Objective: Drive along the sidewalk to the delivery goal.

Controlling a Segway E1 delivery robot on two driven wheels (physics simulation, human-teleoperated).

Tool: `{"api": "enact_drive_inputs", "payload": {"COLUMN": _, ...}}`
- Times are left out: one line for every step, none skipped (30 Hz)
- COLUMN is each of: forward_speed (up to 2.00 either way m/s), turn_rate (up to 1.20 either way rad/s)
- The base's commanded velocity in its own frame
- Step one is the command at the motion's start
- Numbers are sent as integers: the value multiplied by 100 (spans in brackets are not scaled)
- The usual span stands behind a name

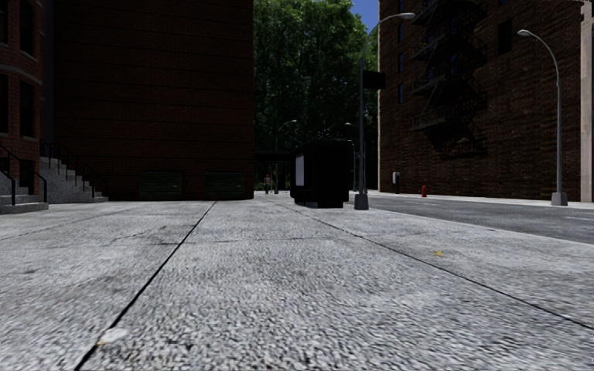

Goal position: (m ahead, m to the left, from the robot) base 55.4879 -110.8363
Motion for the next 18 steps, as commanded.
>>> {"api": "enact_drive_inputs", "payload": {"forward_speed": 200, "turn_rate": 0}}
{"api": "enact_drive_inputs", "payload": {"forward_speed": 200, "turn_rate": 0}}
{"api": "enact_drive_inputs", "payload": {"forward_speed": 200, "turn_rate": 0}}
{"api": "enact_drive_inputs", "payload": {"forward_speed": 200, "turn_rate": 0}}
{"api": "enact_drive_inputs", "payload": {"forward_speed": 200, "turn_rate": 0}}
{"api": "enact_drive_inputs", "payload": {"forward_speed": 200, "turn_rate": 0}}
{"api": "enact_drive_inputs", "payload": {"forward_speed": 200, "turn_rate": 0}}
{"api": "enact_drive_inputs", "payload": {"forward_speed": 200, "turn_rate": 0}}
{"api": "enact_drive_inputs", "payload": {"forward_speed": 200, "turn_rate": 0}}
{"api": "enact_drive_inputs", "payload": {"forward_speed": 200, "turn_rate": 0}}
{"api": "enact_drive_inputs", "payload": {"forward_speed": 200, "turn_rate": 0}}
{"api": "enact_drive_inputs", "payload": {"forward_speed": 200, "turn_rate": 0}}
{"api": "enact_drive_inputs", "payload": {"forward_speed": 200, "turn_rate": 0}}
{"api": "enact_drive_inputs", "payload": {"forward_speed": 200, "turn_rate": 0}}
{"api": "enact_drive_inputs", "payload": {"forward_speed": 200, "turn_rate": 0}}
{"api": "enact_drive_inputs", "payload": {"forward_speed": 200, "turn_rate": 0}}
{"api": "enact_drive_inputs", "payload": {"forward_speed": 200, "turn_rate": 0}}
{"api": "enact_drive_inputs", "payload": {"forward_speed": 200, "turn_rate": 0}}
